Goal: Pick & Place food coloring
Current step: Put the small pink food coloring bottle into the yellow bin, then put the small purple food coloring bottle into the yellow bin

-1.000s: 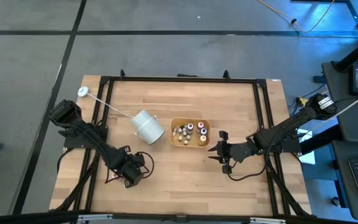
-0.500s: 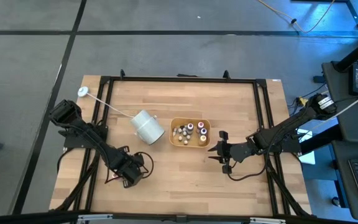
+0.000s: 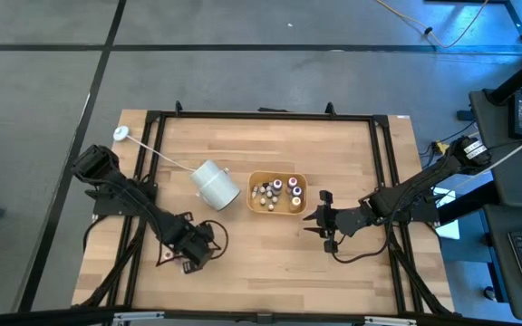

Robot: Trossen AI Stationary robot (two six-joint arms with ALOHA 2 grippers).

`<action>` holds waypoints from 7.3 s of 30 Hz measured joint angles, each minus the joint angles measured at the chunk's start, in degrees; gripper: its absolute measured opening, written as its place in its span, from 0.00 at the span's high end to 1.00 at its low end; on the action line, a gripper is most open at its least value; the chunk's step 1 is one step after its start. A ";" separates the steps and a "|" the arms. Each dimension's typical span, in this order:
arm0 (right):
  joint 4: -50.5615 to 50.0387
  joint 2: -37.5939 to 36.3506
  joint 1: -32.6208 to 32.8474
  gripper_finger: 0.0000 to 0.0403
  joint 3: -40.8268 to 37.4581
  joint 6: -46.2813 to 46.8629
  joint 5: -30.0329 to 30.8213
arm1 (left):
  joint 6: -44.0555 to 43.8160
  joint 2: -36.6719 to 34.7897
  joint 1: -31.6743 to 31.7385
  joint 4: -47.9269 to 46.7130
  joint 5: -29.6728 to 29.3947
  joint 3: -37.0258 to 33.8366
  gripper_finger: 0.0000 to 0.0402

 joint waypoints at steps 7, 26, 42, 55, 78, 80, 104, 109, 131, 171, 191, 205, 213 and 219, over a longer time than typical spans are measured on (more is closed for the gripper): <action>0.01 0.01 0.00 0.67 0.00 -0.07 0.01 | 11.97 0.00 4.62 2.88 -3.64 9.68 0.86; -0.03 0.01 -0.02 0.67 0.02 -1.92 0.04 | 50.88 4.45 28.19 15.13 -3.73 25.10 0.86; -0.22 -0.01 -1.25 0.67 0.02 -1.29 -0.24 | 56.29 21.95 33.11 3.01 -6.40 37.16 0.86; -0.30 -0.02 -1.25 0.67 0.02 -1.46 -0.44 | 58.24 23.82 34.70 3.17 -3.89 37.16 0.85; -0.24 -0.02 -1.25 0.67 0.02 -1.44 -0.46 | 58.28 25.46 34.70 3.55 -4.02 37.13 0.85; -0.24 -0.02 -1.25 0.67 0.02 -1.44 -0.46 | 58.90 25.66 34.70 3.24 -4.35 37.13 0.85; -0.26 -0.02 -1.25 0.67 0.02 -1.44 -0.48 | 60.93 24.26 34.74 -1.88 -7.52 38.32 0.71; -0.39 -0.02 -1.25 0.67 0.02 -1.38 -0.48 | 56.41 17.75 34.27 -8.01 -12.90 40.66 0.71; 0.14 -0.02 -1.25 0.67 0.02 3.12 -0.55 | 6.58 9.29 0.10 -26.00 -10.63 40.02 0.69; 8.35 -0.02 -1.85 0.67 0.02 -1.64 -0.46 | 0.19 25.13 -14.83 -27.43 -3.06 40.03 0.46; 9.12 -0.02 -1.86 0.67 0.02 -7.87 0.16 | -2.09 18.78 -16.50 -28.23 -13.93 40.03 0.47; 15.35 -0.02 -1.88 0.67 0.00 -19.01 2.15 | -6.13 6.79 -16.73 -10.40 -14.82 20.34 0.47; 16.83 -0.02 -3.44 0.67 0.00 -22.47 2.10 | -6.91 -2.40 -17.55 0.63 -15.26 9.96 0.47; 15.71 -0.02 -5.00 0.67 0.00 -18.06 2.08 | 0.05 1.86 -15.68 1.32 -10.18 9.27 0.47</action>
